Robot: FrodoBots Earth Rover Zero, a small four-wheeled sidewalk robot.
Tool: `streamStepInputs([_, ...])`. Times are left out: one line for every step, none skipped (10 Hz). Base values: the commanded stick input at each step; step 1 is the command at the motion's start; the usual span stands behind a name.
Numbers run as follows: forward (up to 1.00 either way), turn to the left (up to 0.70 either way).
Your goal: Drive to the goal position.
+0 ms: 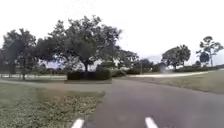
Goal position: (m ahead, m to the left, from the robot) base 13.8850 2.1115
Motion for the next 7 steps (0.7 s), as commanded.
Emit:
streamStepInputs([0.84, 0.03])
streamStepInputs([0.84, 0.03])
streamStepInputs([0.84, 0.03])
streamStepInputs([0.84, 0.03])
streamStepInputs([0.84, 0.03])
streamStepInputs([0.84, 0.03])
streamStepInputs([0.84, 0.03])
